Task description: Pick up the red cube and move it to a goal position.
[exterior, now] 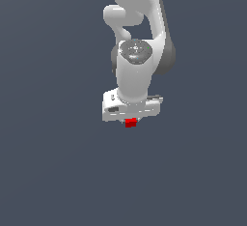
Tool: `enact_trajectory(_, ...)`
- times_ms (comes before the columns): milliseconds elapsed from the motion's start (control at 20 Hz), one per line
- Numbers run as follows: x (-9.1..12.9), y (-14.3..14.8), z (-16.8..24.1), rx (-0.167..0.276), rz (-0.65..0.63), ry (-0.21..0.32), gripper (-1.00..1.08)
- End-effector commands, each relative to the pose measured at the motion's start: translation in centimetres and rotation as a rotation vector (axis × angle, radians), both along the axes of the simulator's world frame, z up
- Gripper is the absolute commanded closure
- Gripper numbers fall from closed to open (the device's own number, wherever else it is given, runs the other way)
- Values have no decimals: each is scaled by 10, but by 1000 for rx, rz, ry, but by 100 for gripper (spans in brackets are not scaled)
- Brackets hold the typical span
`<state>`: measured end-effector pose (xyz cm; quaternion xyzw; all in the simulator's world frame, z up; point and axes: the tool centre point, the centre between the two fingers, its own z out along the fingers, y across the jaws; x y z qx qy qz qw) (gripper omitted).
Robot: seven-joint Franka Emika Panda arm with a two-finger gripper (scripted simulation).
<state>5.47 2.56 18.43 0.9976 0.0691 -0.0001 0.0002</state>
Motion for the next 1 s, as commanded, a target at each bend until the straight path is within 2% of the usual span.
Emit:
enact_trajectory(0, 4, 14, 26, 0, 0, 0, 108)
enact_trajectory(500, 19, 50, 92, 0, -1, 0, 108)
enact_trajectory(950, 24, 58, 106, 0, -1, 0, 108)
